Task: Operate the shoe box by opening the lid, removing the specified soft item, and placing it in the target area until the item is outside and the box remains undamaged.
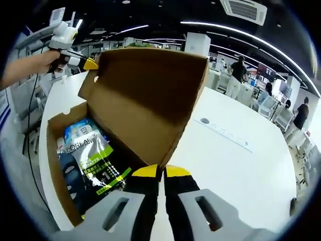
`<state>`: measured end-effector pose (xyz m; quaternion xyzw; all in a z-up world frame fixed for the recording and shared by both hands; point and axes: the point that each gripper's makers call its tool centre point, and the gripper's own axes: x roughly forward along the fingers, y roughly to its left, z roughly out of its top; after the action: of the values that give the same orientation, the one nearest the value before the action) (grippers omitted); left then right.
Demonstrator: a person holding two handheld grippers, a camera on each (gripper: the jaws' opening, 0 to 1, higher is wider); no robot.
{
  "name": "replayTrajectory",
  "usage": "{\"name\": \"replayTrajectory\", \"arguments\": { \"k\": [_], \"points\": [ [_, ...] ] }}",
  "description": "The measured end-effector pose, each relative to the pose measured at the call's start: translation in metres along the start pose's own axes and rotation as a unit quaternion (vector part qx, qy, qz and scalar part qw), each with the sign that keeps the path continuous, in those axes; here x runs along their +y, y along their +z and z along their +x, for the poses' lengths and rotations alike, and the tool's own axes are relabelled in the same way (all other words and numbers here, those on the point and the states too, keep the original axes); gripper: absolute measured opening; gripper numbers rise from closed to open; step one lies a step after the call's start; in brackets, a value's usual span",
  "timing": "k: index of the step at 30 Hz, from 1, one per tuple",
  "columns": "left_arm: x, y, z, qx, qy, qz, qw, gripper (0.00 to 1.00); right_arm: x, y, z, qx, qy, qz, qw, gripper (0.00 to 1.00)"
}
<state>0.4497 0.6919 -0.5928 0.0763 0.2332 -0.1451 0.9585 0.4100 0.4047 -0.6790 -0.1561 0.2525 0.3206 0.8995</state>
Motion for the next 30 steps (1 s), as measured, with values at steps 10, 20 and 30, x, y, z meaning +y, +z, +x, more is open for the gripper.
{"name": "replayTrajectory", "arguments": {
  "k": [10, 20, 30],
  "points": [
    [0.002, -0.002, 0.011, 0.003, -0.005, -0.005, 1.0, 0.04, -0.002, 0.001, 0.002, -0.004, -0.001, 0.018, 0.9998, 0.01],
    [0.005, -0.031, 0.01, 0.04, -0.008, -0.015, 0.9991, 0.04, -0.006, 0.004, 0.007, -0.001, -0.006, 0.015, 0.9999, 0.01],
    [-0.002, -0.064, 0.006, 0.072, -0.014, -0.032, 0.9968, 0.04, -0.009, 0.005, 0.013, 0.004, -0.006, 0.006, 1.0, 0.01]
  ]
}}
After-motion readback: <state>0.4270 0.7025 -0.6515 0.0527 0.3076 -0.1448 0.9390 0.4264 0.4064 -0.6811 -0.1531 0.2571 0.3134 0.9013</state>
